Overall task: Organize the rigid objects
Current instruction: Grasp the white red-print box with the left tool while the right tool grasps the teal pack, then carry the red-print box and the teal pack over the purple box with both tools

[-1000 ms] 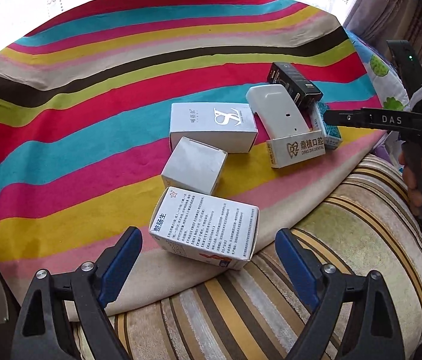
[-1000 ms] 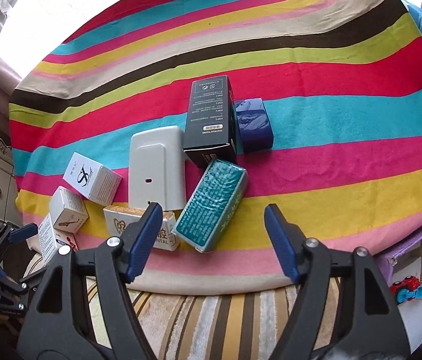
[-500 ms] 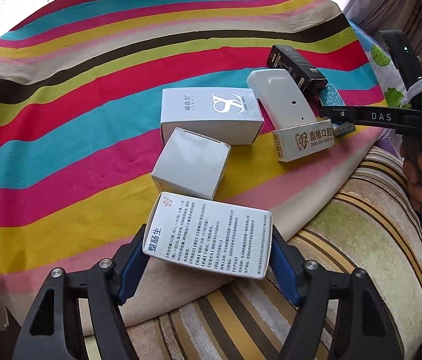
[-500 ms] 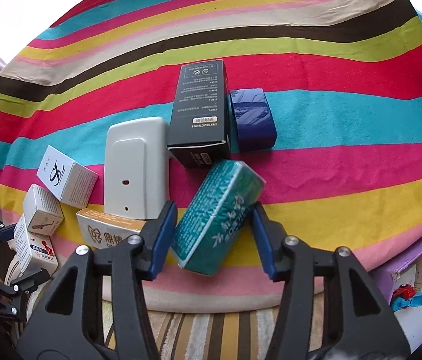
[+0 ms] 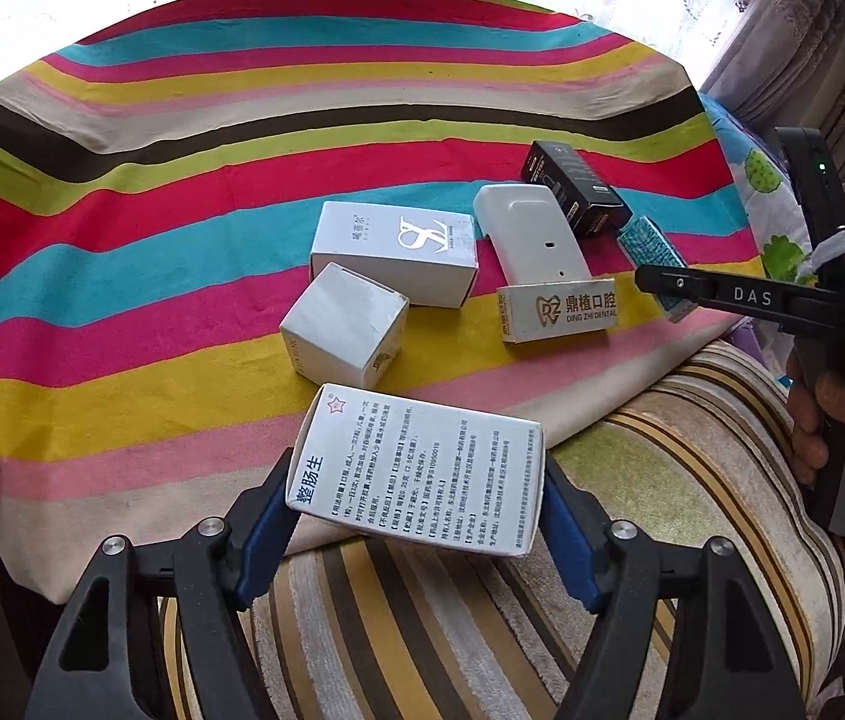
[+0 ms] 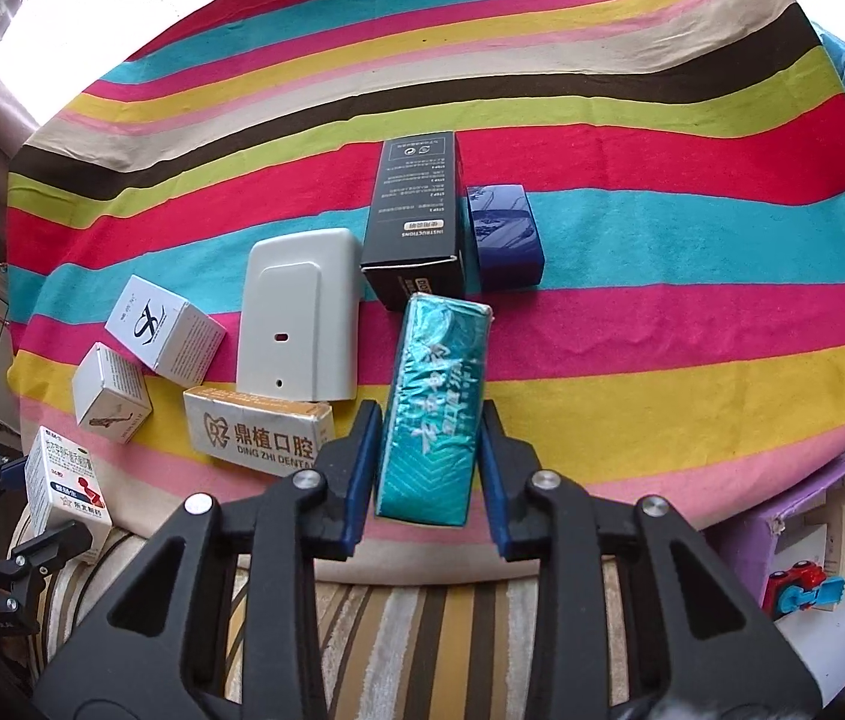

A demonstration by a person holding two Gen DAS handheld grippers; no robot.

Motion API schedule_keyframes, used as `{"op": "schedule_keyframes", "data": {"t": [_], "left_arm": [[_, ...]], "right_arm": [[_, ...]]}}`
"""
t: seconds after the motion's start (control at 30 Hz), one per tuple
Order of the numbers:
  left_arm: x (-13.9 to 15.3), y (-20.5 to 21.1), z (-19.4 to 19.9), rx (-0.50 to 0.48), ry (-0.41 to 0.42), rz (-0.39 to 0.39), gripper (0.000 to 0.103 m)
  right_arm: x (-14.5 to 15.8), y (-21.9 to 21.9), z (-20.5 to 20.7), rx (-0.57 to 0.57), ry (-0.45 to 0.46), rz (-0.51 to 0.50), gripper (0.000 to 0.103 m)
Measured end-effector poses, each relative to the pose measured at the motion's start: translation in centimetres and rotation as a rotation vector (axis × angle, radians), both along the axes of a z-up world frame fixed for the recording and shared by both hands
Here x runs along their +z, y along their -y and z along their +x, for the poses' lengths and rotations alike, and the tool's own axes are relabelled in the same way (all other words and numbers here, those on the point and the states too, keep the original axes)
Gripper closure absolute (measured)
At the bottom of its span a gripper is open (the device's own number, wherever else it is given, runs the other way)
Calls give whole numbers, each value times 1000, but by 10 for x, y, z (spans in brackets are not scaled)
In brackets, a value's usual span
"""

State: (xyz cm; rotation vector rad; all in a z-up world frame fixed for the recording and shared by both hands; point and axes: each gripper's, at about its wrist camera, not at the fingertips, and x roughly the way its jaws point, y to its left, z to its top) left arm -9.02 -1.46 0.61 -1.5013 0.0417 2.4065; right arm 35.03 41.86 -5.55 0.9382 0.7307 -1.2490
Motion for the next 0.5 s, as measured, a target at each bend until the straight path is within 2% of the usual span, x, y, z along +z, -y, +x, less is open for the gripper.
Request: {"op": "schedule_keyframes", "data": {"t": [0.07, 0.2, 0.5], "left_arm": [[4, -4, 5, 18, -21, -16, 29], [10, -14, 13, 41, -46, 1, 29], [18, -46, 34, 21, -66, 22, 29]], "right_arm": [[4, -7, -1, 4, 8, -9, 67], [13, -25, -5, 21, 17, -31, 67], [26, -58, -23, 15, 43, -61, 67]]}}
